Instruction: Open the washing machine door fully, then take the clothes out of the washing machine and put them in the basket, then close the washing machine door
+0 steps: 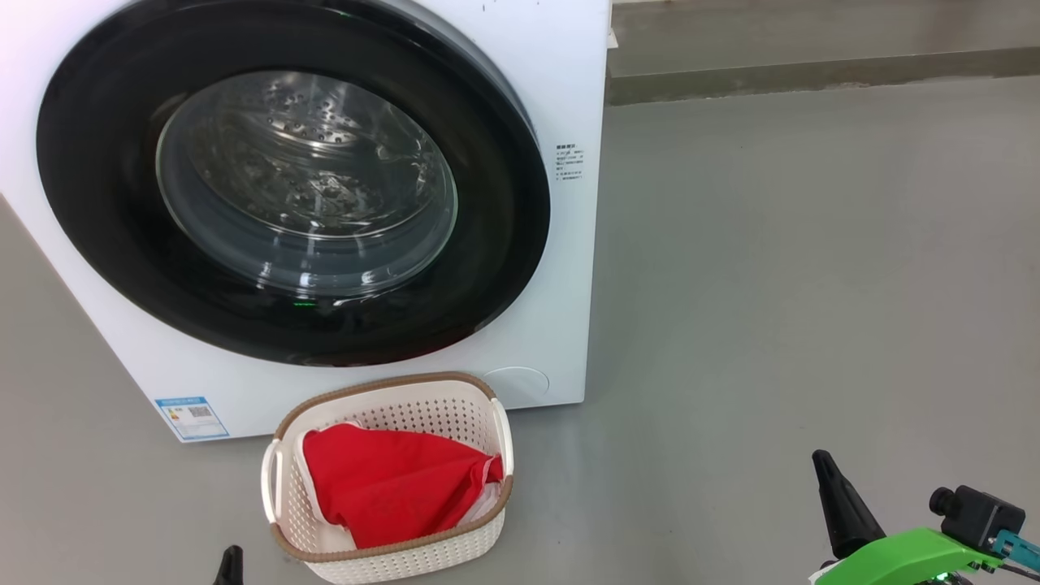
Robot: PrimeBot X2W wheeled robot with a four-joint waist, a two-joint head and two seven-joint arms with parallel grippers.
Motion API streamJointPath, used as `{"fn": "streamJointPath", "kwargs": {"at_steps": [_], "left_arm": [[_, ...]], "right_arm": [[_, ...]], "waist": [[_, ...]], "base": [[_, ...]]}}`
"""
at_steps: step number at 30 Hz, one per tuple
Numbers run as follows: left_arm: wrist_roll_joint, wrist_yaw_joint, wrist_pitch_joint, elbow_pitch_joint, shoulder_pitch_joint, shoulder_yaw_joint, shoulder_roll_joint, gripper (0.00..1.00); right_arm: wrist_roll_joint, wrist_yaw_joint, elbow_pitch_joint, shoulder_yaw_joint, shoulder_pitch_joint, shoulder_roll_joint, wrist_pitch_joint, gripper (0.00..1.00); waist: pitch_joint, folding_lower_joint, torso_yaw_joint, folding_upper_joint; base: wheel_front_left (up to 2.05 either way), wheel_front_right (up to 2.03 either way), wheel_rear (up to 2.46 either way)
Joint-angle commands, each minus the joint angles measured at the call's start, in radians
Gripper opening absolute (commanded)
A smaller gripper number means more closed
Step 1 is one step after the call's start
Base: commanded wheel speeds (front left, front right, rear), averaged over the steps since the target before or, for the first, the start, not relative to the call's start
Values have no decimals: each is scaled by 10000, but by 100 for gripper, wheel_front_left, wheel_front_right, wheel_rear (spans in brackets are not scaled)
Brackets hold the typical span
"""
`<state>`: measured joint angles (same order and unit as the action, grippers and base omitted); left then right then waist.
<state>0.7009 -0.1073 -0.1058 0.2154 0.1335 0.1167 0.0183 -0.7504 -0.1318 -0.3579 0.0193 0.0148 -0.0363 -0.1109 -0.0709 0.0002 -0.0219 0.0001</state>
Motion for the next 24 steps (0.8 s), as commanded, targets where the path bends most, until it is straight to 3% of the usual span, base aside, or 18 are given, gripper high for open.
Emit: {"fn": "streamJointPath", "kwargs": {"at_steps": [1,24], "left_arm": [[215,-88,47,-201,-512,113,165,0],[3057,-135,736,-40,-1123,70,215,0]], "right_arm": [[-232,5,325,-7,-550,-96,45,0],[-2911,7,583,299,-767,-110,750,0]], "waist": [[8,-1,3,-1],[243,-1,73,-1]], "base": [[0,0,0],[0,0,0]]}}
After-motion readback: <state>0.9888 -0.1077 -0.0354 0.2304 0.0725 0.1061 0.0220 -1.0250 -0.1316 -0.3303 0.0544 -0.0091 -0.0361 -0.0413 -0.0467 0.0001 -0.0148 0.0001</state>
